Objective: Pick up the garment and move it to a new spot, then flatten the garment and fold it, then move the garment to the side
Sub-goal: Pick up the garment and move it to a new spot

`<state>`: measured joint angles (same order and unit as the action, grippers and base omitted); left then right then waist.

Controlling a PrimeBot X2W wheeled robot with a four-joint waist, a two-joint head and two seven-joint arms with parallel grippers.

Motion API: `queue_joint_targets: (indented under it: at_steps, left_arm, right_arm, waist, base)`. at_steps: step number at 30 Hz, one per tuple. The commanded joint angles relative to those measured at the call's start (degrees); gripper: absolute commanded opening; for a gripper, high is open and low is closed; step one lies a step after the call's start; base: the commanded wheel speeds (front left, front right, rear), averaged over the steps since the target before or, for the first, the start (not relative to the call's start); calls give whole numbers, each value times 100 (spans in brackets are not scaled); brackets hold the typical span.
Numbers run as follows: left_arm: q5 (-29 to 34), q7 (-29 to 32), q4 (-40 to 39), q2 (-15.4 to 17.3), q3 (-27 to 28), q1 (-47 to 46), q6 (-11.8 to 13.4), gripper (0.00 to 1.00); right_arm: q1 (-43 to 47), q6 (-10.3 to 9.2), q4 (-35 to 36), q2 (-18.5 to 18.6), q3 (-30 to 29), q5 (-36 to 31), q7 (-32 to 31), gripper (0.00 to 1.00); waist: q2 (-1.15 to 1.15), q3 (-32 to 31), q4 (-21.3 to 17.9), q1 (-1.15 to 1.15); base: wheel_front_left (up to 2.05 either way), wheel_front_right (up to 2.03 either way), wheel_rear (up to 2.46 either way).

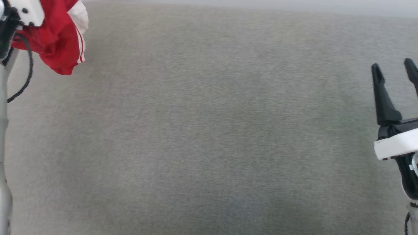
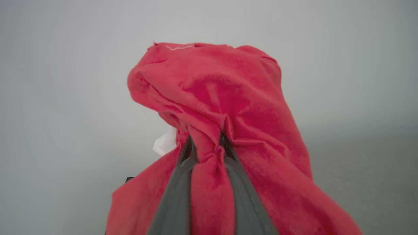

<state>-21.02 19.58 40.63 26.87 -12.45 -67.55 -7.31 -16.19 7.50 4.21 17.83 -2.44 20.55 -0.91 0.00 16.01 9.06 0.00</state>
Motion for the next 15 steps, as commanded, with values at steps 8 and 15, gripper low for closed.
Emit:
queue_joint_targets:
  at_steps: [8,15]
  left_arm:
    - [-332,1033,-1713,56,-400,482,-10,0]
    - [-499,1874,-3072,-93,-741,756,54,0]
  right_arm:
    - [135,-1,-53,-227,-426,-26,198,100]
    - [134,-1,-186,-379,-612,-5,367,100]
  waist:
    - [0,-49,-669,0]
    - [0,61,-1232,0]
  base:
    - [0,0,0]
    - [0,0,0]
